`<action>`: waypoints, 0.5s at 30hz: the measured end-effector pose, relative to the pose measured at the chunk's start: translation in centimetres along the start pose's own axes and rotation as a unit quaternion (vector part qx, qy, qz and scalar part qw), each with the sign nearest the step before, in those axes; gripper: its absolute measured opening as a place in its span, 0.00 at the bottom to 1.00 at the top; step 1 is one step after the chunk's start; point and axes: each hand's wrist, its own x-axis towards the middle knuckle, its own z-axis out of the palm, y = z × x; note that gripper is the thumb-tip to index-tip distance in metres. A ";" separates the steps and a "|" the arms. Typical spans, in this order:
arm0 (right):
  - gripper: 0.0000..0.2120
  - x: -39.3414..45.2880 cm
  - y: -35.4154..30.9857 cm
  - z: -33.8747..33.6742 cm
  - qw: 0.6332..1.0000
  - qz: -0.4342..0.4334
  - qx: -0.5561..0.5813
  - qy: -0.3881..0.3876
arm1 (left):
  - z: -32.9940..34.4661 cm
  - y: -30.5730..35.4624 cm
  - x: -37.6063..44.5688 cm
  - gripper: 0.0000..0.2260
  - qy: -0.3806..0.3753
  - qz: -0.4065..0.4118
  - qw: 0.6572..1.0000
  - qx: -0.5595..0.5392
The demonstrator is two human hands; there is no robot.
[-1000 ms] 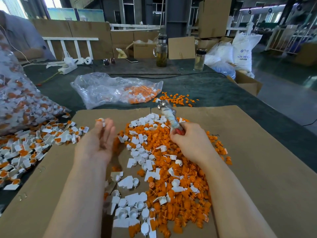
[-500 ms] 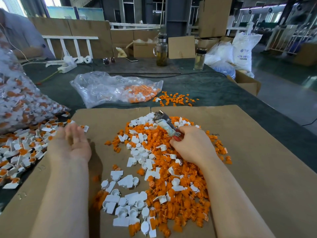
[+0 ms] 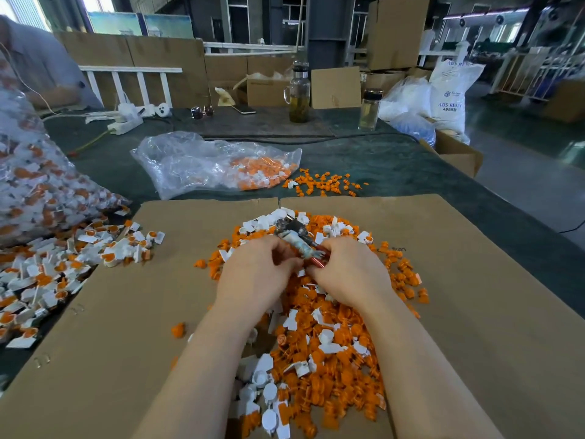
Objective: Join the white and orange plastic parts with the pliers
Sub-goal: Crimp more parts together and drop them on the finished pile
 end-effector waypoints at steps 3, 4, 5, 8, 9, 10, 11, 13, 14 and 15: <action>0.09 0.0 -0.1 0.1 1.000 0.009 0.007 0.000 | 0.2 -0.2 0.0 0.07 0.002 0.053 0.998 0.018; 0.09 0.0 -0.1 0.1 1.000 0.013 0.005 0.001 | 0.2 -0.3 0.0 0.06 -0.002 0.065 0.998 0.023; 0.10 0.0 -0.2 0.1 1.000 0.017 0.001 0.002 | 0.2 -0.4 0.1 0.04 -0.007 0.074 0.997 0.029; 0.12 -0.1 -0.1 0.1 1.000 0.024 -0.005 0.012 | 0.2 -0.7 0.2 0.07 -0.033 0.100 0.993 0.054; 0.13 0.0 -0.1 0.0 1.000 0.025 -0.001 0.017 | 0.2 -0.8 0.2 0.08 -0.046 0.108 0.991 0.065; 0.13 0.0 -0.1 0.0 0.999 0.024 0.005 0.025 | 0.2 -0.7 0.1 0.09 -0.059 0.115 0.989 0.077; 0.12 0.0 0.0 -0.1 0.999 0.023 0.017 0.034 | 0.2 -0.7 0.1 0.09 -0.072 0.119 0.986 0.087; 0.11 -0.1 0.0 -0.4 0.996 0.022 0.064 0.052 | 0.2 -0.7 -0.1 0.09 -0.091 0.129 0.982 0.100; 0.11 -0.1 0.1 -0.5 0.994 0.022 0.093 0.058 | 0.2 -0.7 -0.2 0.08 -0.096 0.133 0.982 0.098; 0.11 -0.1 0.1 -0.5 0.991 0.022 0.122 0.059 | 0.2 -0.6 -0.2 0.06 -0.093 0.136 0.982 0.092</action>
